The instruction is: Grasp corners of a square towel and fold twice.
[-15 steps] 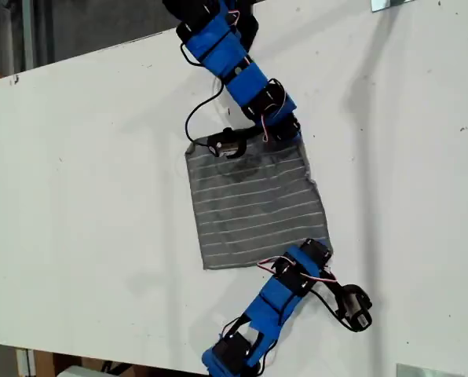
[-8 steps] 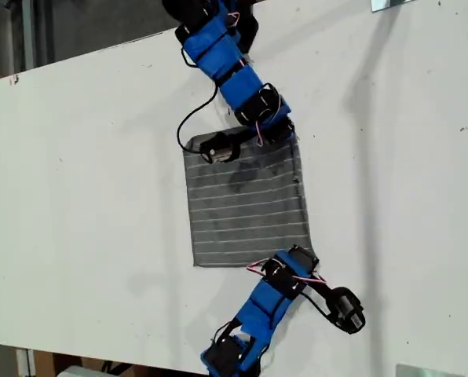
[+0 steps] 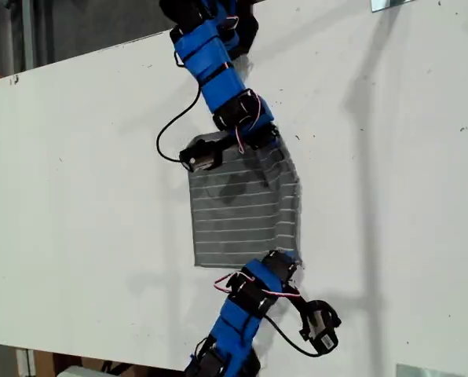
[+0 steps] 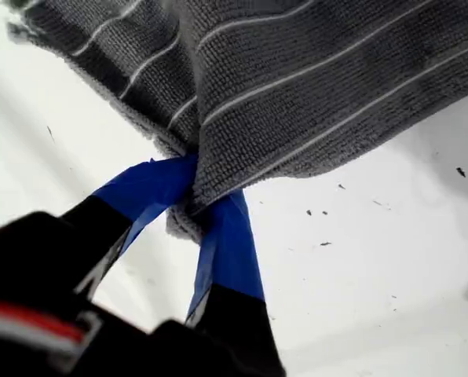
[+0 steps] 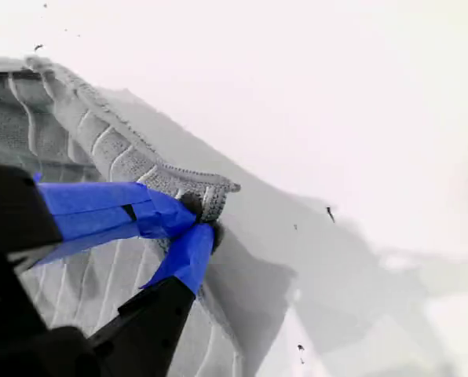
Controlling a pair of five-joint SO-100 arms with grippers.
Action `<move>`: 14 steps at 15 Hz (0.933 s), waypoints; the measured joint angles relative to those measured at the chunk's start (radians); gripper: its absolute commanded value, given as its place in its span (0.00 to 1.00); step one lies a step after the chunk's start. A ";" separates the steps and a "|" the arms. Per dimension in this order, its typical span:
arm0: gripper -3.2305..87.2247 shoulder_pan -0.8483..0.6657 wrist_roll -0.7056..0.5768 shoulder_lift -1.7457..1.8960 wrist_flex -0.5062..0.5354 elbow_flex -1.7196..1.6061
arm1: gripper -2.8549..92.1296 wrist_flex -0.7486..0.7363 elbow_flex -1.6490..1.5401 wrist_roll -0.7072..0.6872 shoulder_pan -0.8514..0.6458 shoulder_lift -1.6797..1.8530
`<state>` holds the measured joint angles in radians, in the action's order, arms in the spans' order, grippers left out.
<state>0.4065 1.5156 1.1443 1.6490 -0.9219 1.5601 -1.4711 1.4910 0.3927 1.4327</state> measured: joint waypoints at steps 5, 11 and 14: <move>0.04 -0.186 -0.150 0.175 0.003 -0.097 | 0.03 0.046 0.000 -0.092 -0.184 0.123; 0.04 -0.462 -0.249 0.609 -0.127 -0.617 | 0.03 0.005 -0.032 -0.209 -0.411 0.219; 0.04 -0.586 -0.301 0.729 -0.229 -0.842 | 0.03 -0.028 -0.084 -0.268 -0.535 0.221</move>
<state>-0.1795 1.2149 1.8730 1.4205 -1.7641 1.5324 -1.5555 1.2226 -0.1427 1.6536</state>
